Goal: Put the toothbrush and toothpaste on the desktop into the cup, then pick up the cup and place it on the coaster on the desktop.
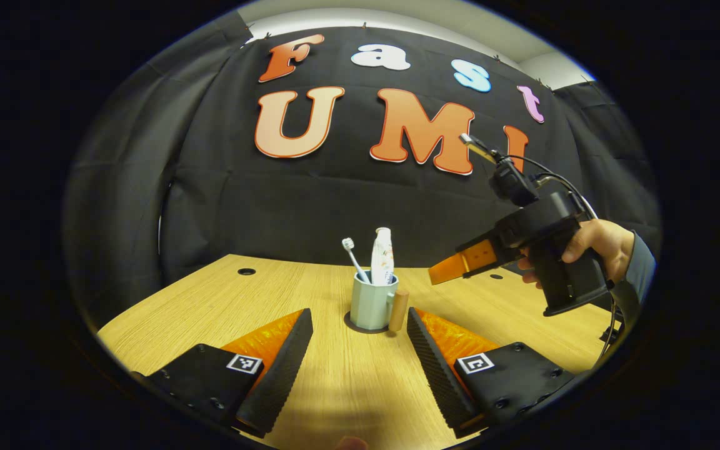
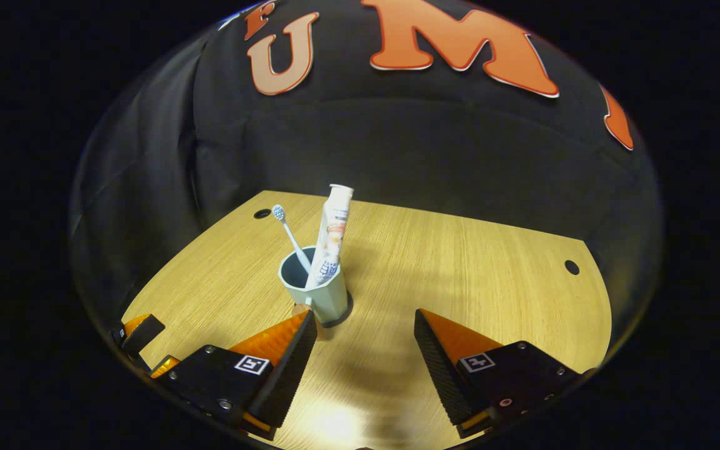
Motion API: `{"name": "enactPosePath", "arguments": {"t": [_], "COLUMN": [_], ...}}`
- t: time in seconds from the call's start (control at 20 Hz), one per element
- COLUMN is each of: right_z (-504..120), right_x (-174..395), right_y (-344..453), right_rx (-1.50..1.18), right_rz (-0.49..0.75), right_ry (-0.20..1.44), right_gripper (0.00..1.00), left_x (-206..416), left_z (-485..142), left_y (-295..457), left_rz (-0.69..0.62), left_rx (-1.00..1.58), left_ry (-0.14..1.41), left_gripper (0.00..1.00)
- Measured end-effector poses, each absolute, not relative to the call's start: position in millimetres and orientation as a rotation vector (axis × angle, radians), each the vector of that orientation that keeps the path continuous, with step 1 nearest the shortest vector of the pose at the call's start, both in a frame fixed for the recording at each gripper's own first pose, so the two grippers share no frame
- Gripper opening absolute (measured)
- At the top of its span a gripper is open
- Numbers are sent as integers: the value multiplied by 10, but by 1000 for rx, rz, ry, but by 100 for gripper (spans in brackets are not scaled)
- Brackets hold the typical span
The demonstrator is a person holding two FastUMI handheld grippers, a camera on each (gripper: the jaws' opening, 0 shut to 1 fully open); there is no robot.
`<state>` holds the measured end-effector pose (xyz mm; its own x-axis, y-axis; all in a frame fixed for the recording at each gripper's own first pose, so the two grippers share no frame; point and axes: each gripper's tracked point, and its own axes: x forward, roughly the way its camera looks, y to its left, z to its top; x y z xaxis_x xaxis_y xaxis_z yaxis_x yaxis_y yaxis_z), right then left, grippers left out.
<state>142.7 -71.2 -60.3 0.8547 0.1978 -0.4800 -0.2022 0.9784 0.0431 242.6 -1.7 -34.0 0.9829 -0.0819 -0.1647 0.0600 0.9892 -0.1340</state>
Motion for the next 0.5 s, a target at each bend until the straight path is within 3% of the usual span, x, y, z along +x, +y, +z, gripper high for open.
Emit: {"name": "enactPosePath", "arguments": {"t": [0.5], "right_z": [-254], "right_x": [857], "right_y": [-1610], "right_rx": [-36], "right_rz": [47], "right_ry": [207], "right_gripper": [94], "left_x": [2600], "left_z": [-32], "left_y": [-447], "left_rz": [-71], "left_rx": [-70], "left_ry": [87], "left_gripper": [97]}}
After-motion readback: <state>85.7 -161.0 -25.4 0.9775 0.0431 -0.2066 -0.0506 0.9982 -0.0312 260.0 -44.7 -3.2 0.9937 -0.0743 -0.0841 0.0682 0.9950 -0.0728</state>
